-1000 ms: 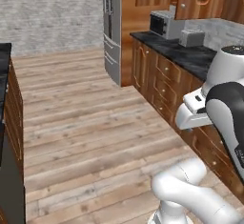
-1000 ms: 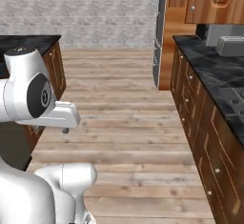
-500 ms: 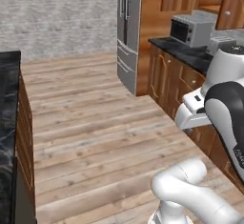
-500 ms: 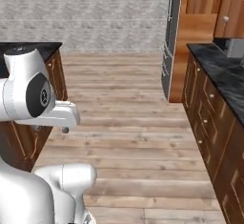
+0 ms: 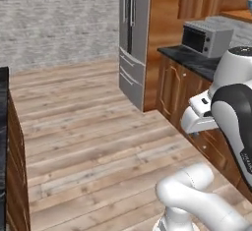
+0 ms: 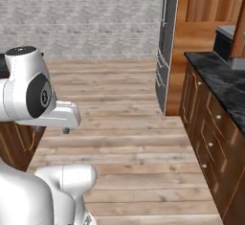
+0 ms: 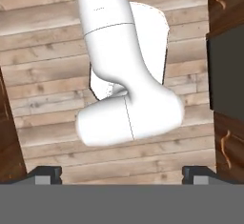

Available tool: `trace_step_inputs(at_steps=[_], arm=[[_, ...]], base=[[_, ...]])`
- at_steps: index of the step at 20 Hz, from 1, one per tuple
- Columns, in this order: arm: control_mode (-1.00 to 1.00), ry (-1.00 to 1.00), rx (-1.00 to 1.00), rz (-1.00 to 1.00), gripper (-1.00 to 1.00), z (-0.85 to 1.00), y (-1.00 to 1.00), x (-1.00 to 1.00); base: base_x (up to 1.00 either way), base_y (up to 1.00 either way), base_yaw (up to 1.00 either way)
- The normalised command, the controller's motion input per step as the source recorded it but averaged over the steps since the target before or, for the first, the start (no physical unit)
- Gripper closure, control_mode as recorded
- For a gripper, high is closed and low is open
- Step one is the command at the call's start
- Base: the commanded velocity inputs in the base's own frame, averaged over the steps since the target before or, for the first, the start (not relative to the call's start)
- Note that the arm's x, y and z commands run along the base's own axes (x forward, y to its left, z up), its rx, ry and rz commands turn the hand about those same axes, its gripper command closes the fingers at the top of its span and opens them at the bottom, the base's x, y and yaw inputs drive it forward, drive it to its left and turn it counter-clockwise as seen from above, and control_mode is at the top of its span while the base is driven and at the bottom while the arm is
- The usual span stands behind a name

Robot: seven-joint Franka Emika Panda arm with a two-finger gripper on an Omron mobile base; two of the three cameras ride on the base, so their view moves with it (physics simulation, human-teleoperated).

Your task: Pick up the bowls from the cabinet and place each bowl in front of a stool on the dining counter.

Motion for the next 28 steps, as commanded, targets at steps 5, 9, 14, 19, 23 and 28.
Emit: trace_step_inputs(at_steps=[5,9,14,19,23,28], arm=[[1.0,0.0,0.0,0.0,-1.0,0.0,0.0,0.0],[1.0,0.0,0.0,0.0,-1.0,0.0,0.0,0.0],[1.0,0.0,0.0,0.0,-1.0,0.0,0.0,0.0],[1.0,0.0,0.0,0.0,-1.0,0.0,0.0,0.0],[1.0,0.0,0.0,0.0,-1.0,0.0,0.0,0.0],[1.0,0.0,0.0,0.0,-1.0,0.0,0.0,0.0]], base=[[1.0,0.19,-0.2],[1.0,0.28,-0.3],[1.0,0.19,-0.36],[1.0,0.14,-0.53],[0.82,0.0,-0.75],[0.63,0.0,-0.79]])
